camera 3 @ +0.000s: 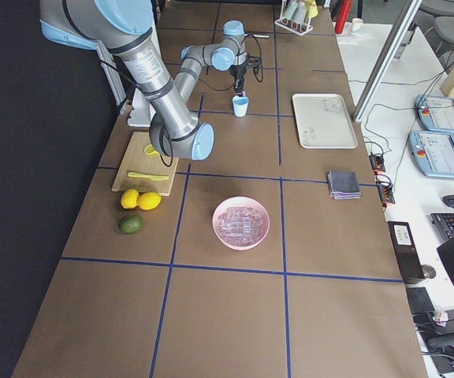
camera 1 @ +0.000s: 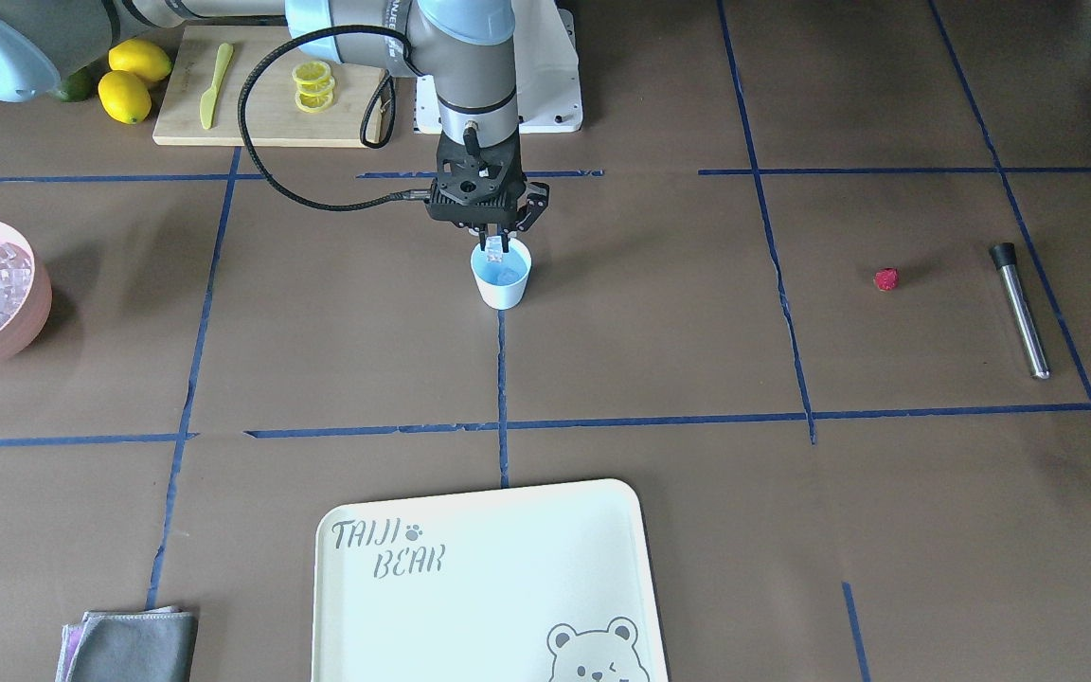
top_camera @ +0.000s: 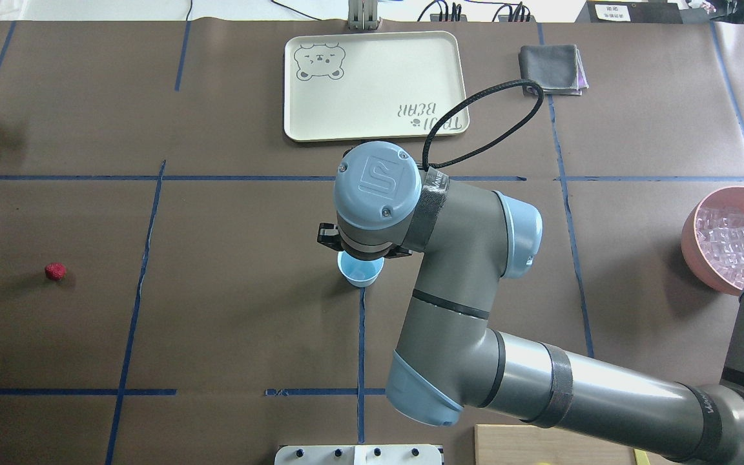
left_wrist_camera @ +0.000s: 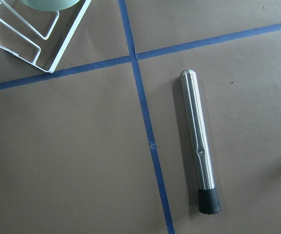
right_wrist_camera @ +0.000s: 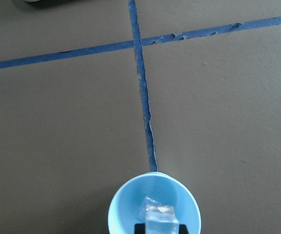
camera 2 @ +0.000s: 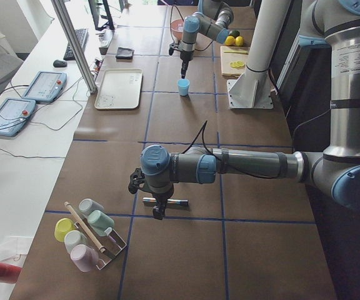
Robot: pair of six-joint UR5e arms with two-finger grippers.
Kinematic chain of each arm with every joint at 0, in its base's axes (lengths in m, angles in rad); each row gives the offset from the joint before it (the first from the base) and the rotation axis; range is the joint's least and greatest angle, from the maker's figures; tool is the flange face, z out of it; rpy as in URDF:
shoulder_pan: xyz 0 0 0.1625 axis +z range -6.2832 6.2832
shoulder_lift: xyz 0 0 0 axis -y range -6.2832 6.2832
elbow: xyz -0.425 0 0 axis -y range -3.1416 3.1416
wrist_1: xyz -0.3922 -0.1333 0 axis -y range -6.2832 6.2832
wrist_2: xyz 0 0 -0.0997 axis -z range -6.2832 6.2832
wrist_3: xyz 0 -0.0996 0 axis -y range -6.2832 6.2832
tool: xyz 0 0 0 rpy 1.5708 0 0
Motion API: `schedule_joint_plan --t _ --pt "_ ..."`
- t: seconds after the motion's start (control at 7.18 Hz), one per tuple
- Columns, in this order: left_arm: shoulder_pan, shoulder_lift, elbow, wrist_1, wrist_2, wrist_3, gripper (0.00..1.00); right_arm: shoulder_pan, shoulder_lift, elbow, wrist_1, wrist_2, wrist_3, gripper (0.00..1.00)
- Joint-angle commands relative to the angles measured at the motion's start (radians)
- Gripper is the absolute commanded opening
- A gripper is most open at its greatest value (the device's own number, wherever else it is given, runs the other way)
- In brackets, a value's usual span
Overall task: Mash ice and strawberries in cup
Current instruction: 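Open the right gripper to release the ice cube into the cup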
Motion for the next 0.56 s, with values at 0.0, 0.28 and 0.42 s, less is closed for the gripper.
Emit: schedule_joint_plan --t 0.0,0.28,0.42 --pt "0.000 0.000 0.002 0.000 0.000 0.000 1.00 -0.009 0.000 0.000 0.006 -0.027 -0.004 0.99" --pt "0.000 0.000 0.004 0.000 0.000 0.000 1.00 -0.009 0.000 0.001 0.006 -0.029 -0.005 0.99" --pt "0.000 0.000 0.004 0.000 0.000 0.000 1.00 -0.008 -0.002 0.003 0.006 -0.029 -0.008 0.99"
